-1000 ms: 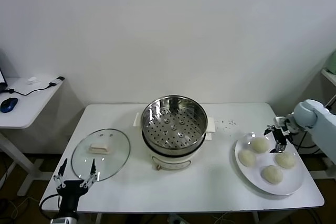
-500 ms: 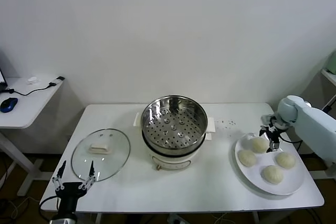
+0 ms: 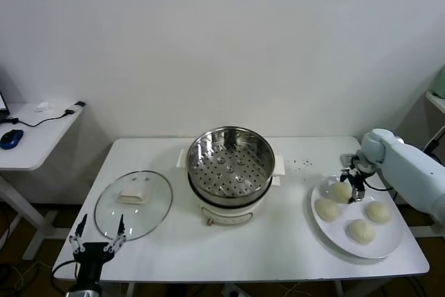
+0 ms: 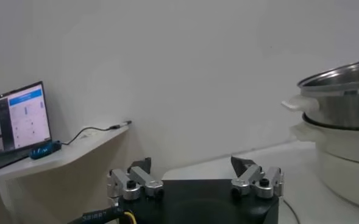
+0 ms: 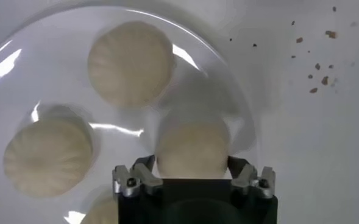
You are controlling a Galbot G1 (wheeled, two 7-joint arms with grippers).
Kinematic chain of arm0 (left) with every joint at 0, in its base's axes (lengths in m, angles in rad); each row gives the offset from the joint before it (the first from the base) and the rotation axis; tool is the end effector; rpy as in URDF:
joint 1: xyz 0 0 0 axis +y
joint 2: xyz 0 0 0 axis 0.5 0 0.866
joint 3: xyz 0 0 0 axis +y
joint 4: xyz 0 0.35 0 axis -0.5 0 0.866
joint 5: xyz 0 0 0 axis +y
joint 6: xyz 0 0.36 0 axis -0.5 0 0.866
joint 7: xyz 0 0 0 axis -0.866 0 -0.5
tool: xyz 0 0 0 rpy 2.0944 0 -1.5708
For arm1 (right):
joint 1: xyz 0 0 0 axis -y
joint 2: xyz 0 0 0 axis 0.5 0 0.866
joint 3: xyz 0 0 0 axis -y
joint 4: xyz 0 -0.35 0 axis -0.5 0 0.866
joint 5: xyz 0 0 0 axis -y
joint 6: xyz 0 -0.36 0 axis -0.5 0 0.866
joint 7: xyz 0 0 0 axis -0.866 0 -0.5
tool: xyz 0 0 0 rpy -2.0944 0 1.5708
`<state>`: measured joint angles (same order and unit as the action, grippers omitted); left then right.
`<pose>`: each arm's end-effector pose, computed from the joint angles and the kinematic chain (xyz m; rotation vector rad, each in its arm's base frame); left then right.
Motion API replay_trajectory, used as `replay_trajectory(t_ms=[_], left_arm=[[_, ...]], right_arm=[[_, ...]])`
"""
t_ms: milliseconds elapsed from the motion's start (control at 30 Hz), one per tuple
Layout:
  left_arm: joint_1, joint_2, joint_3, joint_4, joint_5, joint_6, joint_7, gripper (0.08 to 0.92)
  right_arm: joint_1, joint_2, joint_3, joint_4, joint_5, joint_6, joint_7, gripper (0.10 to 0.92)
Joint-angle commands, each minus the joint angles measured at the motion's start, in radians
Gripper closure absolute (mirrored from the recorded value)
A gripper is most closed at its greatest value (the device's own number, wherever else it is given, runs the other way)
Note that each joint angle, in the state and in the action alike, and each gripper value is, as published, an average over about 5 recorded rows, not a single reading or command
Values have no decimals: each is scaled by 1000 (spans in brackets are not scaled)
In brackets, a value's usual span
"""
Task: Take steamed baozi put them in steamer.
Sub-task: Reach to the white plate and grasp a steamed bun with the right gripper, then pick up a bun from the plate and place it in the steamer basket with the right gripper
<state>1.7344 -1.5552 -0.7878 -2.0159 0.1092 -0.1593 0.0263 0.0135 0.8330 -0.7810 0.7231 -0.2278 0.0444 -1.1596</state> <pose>0.1196 0.0879 -0.3487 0.2339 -3.0075 -0.4200 0.5658 -0.2469 -0.2448 1.1713 -1.2344 1.2932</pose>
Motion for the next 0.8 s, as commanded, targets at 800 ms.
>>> replay_trajectory(t_ms=[800], left_arm=[[41, -6, 11, -11, 3, -12, -3, 177]], right_arm=[[573, 60, -376, 280, 83, 367, -129, 381]])
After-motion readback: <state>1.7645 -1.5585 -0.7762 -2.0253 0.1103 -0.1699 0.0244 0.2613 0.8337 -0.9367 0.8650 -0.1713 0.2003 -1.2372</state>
